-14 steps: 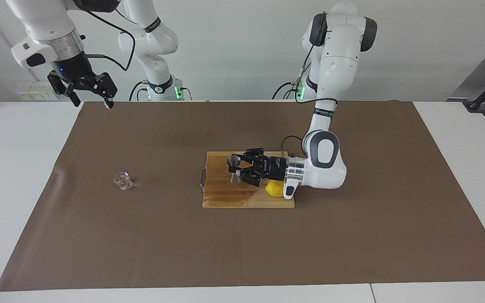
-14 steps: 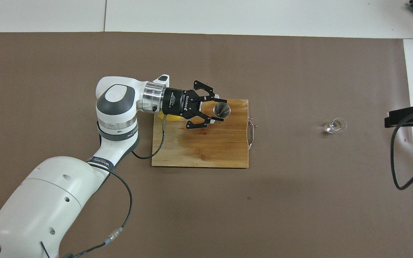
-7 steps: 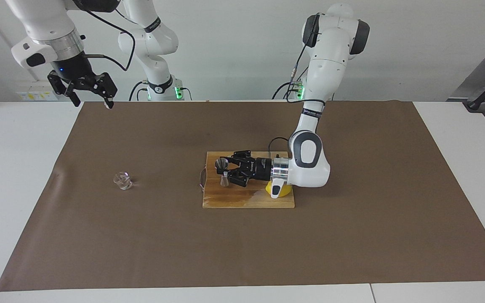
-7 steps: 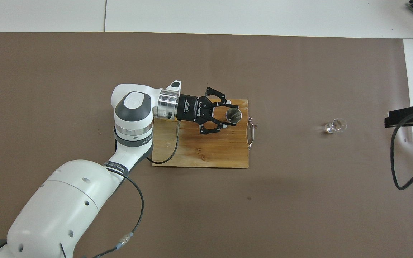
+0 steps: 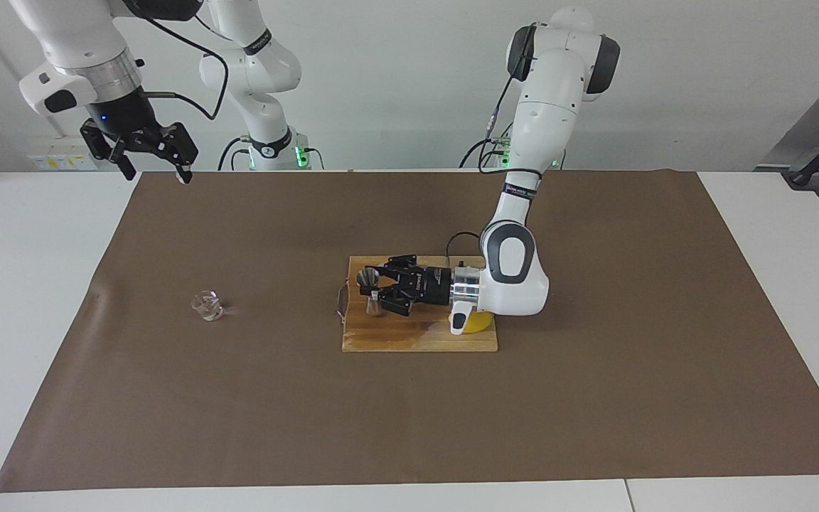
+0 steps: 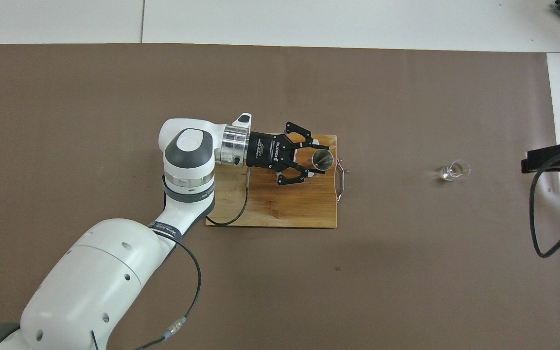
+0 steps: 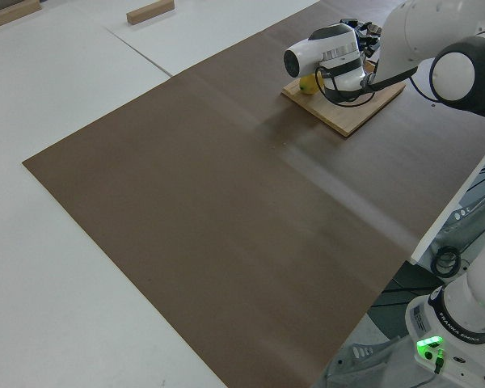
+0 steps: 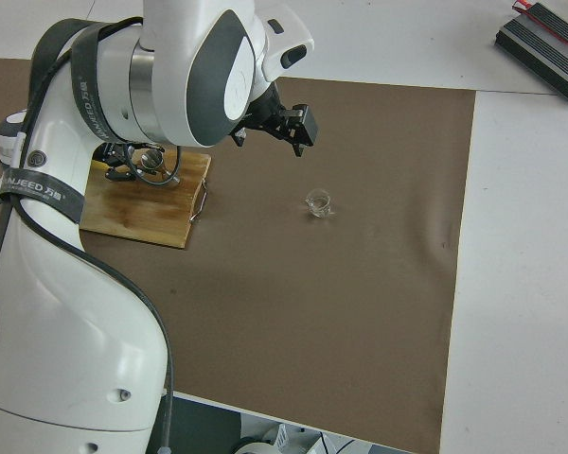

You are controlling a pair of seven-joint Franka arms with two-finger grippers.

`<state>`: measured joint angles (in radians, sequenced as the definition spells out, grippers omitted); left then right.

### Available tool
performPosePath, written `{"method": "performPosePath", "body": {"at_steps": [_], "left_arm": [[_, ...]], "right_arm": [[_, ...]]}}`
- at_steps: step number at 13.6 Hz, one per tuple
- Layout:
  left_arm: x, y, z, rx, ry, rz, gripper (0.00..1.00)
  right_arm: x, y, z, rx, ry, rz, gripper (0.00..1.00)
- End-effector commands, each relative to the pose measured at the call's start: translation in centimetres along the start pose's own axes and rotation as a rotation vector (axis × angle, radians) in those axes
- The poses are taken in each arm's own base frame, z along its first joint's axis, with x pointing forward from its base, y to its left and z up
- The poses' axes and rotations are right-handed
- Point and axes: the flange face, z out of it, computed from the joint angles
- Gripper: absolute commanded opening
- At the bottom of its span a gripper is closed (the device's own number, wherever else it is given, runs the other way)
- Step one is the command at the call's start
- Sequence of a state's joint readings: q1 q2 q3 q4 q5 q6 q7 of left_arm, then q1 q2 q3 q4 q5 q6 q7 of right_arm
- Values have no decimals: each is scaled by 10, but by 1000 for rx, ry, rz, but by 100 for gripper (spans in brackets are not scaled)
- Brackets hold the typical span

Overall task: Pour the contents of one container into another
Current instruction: 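Lower the metal cup onto the board near its metal handle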

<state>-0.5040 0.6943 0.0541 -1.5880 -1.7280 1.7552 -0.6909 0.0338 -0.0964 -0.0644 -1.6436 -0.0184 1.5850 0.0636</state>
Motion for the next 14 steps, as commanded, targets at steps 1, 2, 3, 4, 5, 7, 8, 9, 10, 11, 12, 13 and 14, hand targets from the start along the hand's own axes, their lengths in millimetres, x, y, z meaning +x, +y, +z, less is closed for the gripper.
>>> {"method": "performPosePath", "body": {"at_steps": [1, 2, 3, 4, 5, 7, 8, 9, 10, 11, 12, 13, 14], "left_arm": [[3, -6, 13, -17, 15, 4, 44], [6, -8, 16, -18, 16, -3, 44], [6, -10, 20, -14, 17, -1, 44], [8, -11, 21, -15, 19, -1, 44], [11, -11, 21, -14, 20, 5, 44], [15, -12, 21, -21, 24, 6, 44], [16, -12, 21, -23, 27, 7, 44], [17, -12, 21, -25, 28, 7, 44], [17, -12, 22, -26, 26, 5, 45], [17, -14, 25, -22, 25, 11, 47], [22, -15, 26, -21, 28, 10, 50], [23, -16, 26, -20, 27, 9, 52], [24, -16, 26, -21, 29, 7, 56]], "right_arm": [[-4, 0, -3, -3, 2, 4, 100], [-4, 0, -3, -3, 2, 4, 100], [-4, 0, -3, -3, 2, 4, 100], [-4, 0, -3, -3, 2, 4, 100], [-4, 0, -3, -3, 2, 4, 100], [-4, 0, -3, -3, 2, 4, 100], [-4, 0, -3, -3, 2, 4, 100], [-4, 0, -3, -3, 2, 4, 100], [-4, 0, -3, -3, 2, 6, 100], [-4, 0, -3, -3, 2, 4, 100], [-4, 0, -3, -3, 2, 6, 100], [-4, 0, -3, -3, 2, 4, 100], [-4, 0, -3, -3, 2, 4, 100]]}}
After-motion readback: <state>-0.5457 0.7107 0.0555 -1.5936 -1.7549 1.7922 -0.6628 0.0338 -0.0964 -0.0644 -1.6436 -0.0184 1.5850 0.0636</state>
